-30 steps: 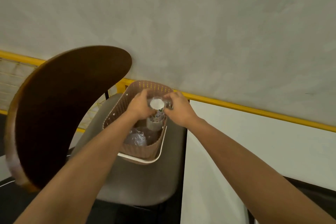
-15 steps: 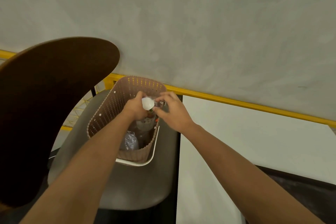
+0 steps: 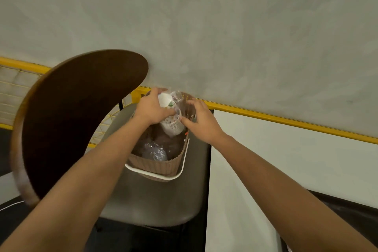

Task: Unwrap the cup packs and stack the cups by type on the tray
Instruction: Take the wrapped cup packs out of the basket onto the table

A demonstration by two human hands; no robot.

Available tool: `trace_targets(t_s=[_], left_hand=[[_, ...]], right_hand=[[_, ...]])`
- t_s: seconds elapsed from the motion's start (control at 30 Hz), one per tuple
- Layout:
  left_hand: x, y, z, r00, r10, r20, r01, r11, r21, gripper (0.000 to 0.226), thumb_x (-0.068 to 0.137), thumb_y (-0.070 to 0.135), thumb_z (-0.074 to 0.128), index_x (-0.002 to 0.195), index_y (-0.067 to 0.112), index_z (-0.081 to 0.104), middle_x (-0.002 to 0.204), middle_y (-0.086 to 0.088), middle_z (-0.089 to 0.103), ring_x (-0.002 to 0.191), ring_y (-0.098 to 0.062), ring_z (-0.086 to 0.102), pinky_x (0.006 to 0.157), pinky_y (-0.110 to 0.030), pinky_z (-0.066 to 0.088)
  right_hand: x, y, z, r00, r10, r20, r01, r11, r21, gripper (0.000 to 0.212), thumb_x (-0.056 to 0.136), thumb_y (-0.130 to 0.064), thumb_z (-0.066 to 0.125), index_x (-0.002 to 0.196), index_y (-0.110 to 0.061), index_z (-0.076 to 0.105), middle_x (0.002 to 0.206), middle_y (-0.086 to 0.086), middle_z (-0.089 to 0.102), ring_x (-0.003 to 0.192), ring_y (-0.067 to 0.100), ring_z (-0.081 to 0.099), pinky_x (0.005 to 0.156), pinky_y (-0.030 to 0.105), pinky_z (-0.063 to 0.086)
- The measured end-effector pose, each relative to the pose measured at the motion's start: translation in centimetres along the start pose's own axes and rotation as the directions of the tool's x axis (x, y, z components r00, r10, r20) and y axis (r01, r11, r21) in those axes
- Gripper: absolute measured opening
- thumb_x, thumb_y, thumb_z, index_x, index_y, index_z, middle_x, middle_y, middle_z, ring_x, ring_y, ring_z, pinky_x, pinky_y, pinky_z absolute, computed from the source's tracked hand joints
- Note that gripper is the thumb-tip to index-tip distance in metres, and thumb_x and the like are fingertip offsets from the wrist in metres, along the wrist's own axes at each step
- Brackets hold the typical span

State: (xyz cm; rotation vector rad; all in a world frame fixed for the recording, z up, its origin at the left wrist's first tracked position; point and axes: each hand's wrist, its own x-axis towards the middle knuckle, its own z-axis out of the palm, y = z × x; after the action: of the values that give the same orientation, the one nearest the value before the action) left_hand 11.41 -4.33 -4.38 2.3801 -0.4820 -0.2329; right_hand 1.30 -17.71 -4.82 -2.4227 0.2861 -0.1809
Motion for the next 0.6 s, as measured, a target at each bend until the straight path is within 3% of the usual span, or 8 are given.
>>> trace_targets(t_s=[0.1, 0.27, 0.37, 0.6], left_hand=[[-1.5, 1.3, -2.1, 0.999, 0.017, -0.051, -0.019, 0.999, -0.039, 0.067, 0.074, 0.034, 0.076, 0.127, 0.012, 0.042, 0.12, -0.009, 0.057, 0.112, -0.027, 0.054, 0.082, -0.028, 0.041], [-4.4, 3.7, -5.2, 0.988, 0.069, -0.14, -0.083, 0.992, -0.091, 0.065, 0.069, 0.04, 0.078, 0.121, 0.018, 0.045, 0.113, -0.008, 0.061, 0.1, -0.025, 0.059, 0.084, -0.035, 0.051], [-6.3, 5.6, -6.8, 0.978, 0.124, -0.168, -0.143, 0.984, -0.102, 0.064, 0.068, 0.04, 0.078, 0.119, 0.018, 0.046, 0.109, -0.004, 0.06, 0.095, -0.021, 0.058, 0.078, -0.031, 0.048], [-11.4, 11.2, -7.8, 0.952, 0.27, -0.144, -0.281, 0.957, -0.066, 0.064, 0.068, 0.039, 0.078, 0.119, 0.019, 0.045, 0.102, 0.001, 0.055, 0.09, -0.018, 0.055, 0.073, -0.028, 0.043]], right_hand=[[-0.4, -1.5, -0.9, 0.998, -0.043, -0.038, 0.045, 0.997, 0.06, 0.072, 0.079, -0.023, 0.073, 0.139, -0.012, 0.035, 0.139, 0.006, 0.042, 0.128, 0.017, 0.041, 0.094, 0.014, 0.031], [-1.8, -4.3, -2.7, 0.992, -0.099, -0.076, 0.107, 0.988, 0.111, 0.099, 0.071, -0.028, 0.08, 0.147, -0.013, 0.019, 0.149, 0.007, 0.03, 0.135, 0.019, 0.034, 0.108, 0.027, 0.032], [-3.1, -6.2, -4.6, 0.983, -0.146, -0.114, 0.159, 0.981, 0.109, 0.108, 0.068, -0.034, 0.083, 0.149, -0.017, 0.014, 0.153, 0.004, 0.025, 0.138, 0.018, 0.029, 0.106, 0.025, 0.027], [-7.7, -7.8, -9.7, 0.942, -0.265, -0.206, 0.285, 0.956, 0.072, 0.113, 0.06, -0.023, 0.086, 0.148, -0.021, 0.015, 0.148, 0.005, 0.031, 0.133, 0.019, 0.038, 0.105, 0.036, 0.039]])
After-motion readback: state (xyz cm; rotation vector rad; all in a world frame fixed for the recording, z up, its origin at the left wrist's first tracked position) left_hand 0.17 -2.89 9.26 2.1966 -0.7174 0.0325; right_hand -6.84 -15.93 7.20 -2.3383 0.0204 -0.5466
